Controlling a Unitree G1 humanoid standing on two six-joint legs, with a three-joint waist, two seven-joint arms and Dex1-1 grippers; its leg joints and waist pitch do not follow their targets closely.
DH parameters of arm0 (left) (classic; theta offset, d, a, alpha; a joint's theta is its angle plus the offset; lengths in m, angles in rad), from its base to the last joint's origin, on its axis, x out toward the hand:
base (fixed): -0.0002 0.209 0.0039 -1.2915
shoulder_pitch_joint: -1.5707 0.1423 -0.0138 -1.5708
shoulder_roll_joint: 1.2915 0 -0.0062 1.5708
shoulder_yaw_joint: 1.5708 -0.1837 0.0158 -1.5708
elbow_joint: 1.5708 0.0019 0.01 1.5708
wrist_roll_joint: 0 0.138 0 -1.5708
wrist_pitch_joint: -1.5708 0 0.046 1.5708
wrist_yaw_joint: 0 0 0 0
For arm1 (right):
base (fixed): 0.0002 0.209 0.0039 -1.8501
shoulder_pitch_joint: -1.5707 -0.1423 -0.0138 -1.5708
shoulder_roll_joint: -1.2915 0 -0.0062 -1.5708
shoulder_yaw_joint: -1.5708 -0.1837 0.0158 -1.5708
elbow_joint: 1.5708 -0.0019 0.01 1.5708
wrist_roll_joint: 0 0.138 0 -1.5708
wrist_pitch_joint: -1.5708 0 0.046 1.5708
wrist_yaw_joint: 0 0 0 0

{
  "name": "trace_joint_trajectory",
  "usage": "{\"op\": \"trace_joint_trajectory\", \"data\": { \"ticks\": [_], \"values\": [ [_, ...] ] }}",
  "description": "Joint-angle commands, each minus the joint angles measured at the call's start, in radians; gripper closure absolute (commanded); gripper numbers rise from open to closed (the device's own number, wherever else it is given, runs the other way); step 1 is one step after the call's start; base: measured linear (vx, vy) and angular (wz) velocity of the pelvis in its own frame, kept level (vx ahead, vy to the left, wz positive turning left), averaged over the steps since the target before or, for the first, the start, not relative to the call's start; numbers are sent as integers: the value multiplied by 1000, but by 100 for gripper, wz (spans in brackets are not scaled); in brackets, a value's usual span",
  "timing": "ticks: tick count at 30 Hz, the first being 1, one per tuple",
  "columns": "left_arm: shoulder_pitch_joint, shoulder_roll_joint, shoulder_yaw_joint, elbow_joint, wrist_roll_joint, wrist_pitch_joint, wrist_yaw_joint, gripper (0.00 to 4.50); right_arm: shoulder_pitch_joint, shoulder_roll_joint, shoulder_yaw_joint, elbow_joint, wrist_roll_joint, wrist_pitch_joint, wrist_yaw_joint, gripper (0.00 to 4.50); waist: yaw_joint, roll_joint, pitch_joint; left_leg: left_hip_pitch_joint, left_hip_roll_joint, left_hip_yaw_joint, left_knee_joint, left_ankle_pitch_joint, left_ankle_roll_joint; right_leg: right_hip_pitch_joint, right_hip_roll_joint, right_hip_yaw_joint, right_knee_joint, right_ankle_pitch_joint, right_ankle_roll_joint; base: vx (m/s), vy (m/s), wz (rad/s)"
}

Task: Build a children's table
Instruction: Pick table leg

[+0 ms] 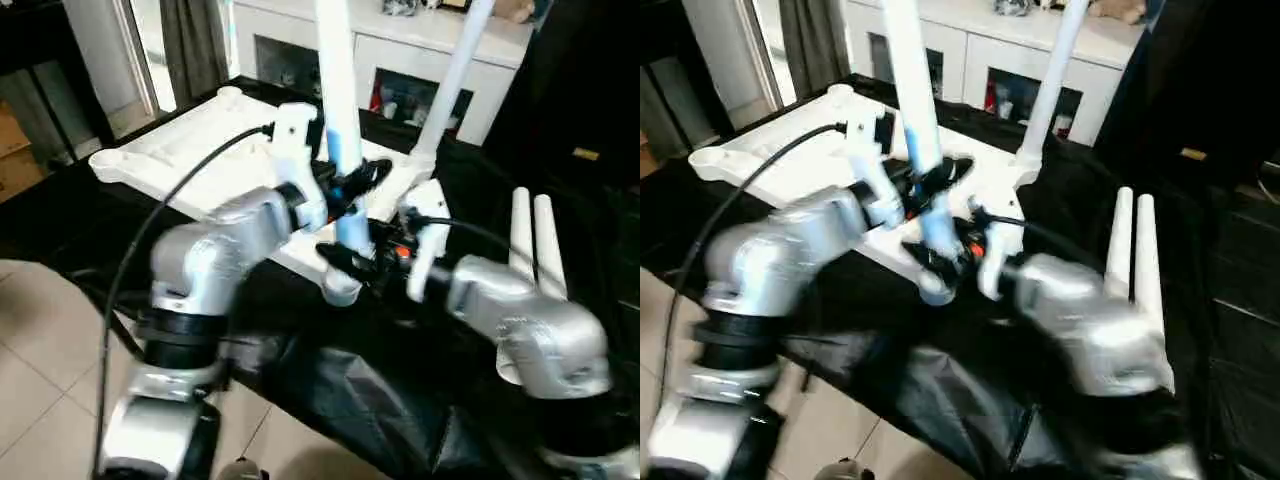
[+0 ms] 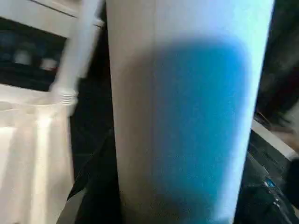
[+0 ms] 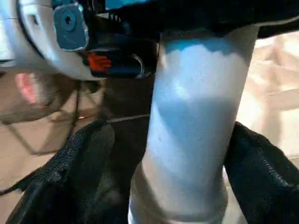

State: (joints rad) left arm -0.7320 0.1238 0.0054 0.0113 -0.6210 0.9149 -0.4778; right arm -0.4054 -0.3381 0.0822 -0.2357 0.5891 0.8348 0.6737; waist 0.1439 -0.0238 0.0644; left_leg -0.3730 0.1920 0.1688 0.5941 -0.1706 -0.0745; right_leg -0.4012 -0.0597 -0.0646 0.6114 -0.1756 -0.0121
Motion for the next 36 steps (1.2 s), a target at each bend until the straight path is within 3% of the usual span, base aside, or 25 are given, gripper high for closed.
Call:
{"op": "trace_joint_trajectory", "data": {
  "ticks": [1,3,4,6,14,15,29,30,36],
  "values": [
    [-39,11,-17,-33,-39,26,-56,257,-24,-23,-20,-38,68,43,60,68,0,-3,-72,13,29,-8,-64,-172,-8,52,-75,47,-74,-246,-119,0,0,0],
    [-52,27,-13,-32,-62,44,-91,257,-31,-37,-44,-36,124,88,89,68,1,-2,-72,13,29,-9,-64,-174,-8,52,-76,46,-75,-264,-120,0,0,0],
    [-61,35,-10,-30,-74,55,-109,257,-36,-44,-58,-34,155,115,103,68,-1,-10,-71,12,28,-7,-64,-169,-6,53,-75,46,-77,-270,-119,0,0,0],
    [-71,37,2,-28,-103,74,-132,257,-39,-50,-69,-29,181,143,113,68,1,-6,-71,11,29,-8,-63,-160,-6,53,-77,46,-76,-275,-119,0,0,0],
    [-73,31,20,-48,-173,119,-176,257,-45,-49,-70,-3,198,169,106,68,2,-10,-71,8,28,-7,-62,-138,-10,53,-77,45,-75,-269,-120,0,0,0],
    [-66,38,13,-57,-180,122,-193,257,-48,-39,-78,-1,209,178,97,95,2,-10,-72,9,28,-7,-63,-137,-10,53,-78,45,-75,-275,-118,0,0,0],
    [-58,45,17,-73,-203,122,-210,257,-37,-14,-78,-17,231,189,76,185,3,-11,-73,9,29,-7,-65,-141,-24,52,-77,45,-77,-293,-97,0,0,0],
    [-66,37,28,-59,-195,114,-189,201,-34,-9,-75,-19,231,187,71,187,4,-10,-75,8,29,-8,-64,-139,-25,53,-78,45,-76,-292,-96,0,0,0],
    [-111,52,53,-20,-182,92,-171,153,-21,4,-63,-25,225,175,60,187,7,-4,-76,9,28,-9,-64,-139,-28,52,-77,45,-75,-273,-100,0,0,0]
  ]
}}
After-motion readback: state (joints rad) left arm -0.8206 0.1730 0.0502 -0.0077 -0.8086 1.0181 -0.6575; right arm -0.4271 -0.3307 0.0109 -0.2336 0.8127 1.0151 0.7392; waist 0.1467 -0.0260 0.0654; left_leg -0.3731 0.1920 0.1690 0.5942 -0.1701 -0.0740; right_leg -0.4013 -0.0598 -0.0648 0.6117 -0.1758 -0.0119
